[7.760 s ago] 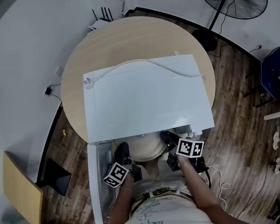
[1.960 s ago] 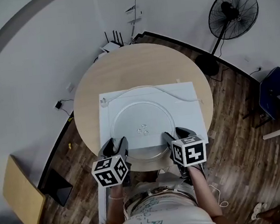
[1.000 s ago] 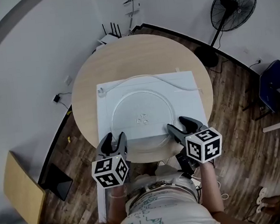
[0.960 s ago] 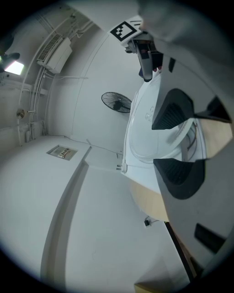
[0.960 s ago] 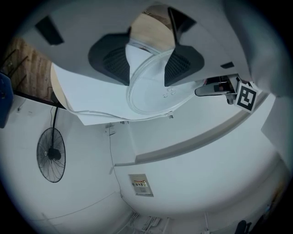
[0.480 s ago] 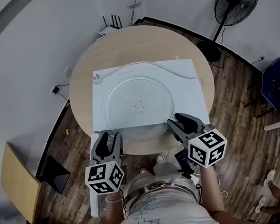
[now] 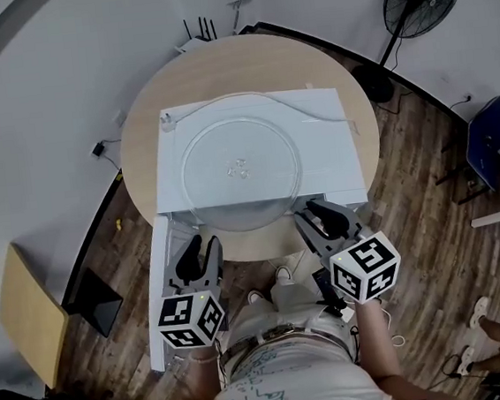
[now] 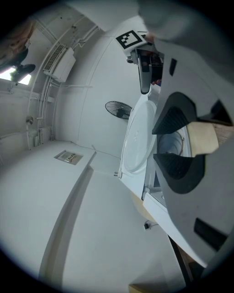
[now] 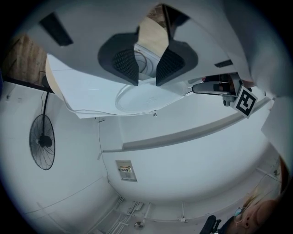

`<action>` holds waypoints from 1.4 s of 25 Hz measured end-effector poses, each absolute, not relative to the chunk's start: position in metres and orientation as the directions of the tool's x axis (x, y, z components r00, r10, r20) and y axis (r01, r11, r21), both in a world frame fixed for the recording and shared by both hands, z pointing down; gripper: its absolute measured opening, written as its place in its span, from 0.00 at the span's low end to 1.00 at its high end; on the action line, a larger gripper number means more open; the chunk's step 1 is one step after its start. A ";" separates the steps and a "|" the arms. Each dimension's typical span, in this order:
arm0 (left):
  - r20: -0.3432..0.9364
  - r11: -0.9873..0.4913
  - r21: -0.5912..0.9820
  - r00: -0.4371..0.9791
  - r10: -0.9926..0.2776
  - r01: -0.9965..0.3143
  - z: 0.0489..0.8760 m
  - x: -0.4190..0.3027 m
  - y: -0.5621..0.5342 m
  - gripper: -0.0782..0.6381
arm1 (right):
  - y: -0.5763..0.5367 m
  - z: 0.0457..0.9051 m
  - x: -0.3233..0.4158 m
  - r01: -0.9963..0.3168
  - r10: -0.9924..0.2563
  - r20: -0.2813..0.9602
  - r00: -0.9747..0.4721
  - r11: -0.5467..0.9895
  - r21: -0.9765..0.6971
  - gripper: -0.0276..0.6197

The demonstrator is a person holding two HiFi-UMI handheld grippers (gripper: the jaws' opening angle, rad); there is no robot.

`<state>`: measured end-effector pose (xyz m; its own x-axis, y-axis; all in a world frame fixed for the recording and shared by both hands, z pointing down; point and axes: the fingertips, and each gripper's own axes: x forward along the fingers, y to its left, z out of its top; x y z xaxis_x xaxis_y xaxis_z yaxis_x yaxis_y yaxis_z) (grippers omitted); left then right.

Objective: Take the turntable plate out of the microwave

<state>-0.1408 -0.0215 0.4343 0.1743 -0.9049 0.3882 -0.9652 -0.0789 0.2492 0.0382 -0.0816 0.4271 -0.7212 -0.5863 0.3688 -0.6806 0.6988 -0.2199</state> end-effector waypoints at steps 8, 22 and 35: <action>0.351 -0.075 0.238 0.157 -0.923 -0.968 0.425 -0.133 -0.017 0.22 | -0.075 0.413 0.048 -0.677 -0.613 0.306 -0.729 0.711 -0.188 0.18; 0.294 -0.062 0.213 0.125 -0.947 -0.975 0.418 -0.127 -0.020 0.15 | -0.078 0.415 0.036 -0.616 -0.569 0.271 -0.777 0.776 -0.137 0.03; 0.376 -0.133 0.184 0.195 -0.906 -0.974 0.426 -0.148 -0.040 0.15 | -0.083 0.423 0.021 -0.683 -0.626 0.321 -0.710 0.723 -0.101 0.03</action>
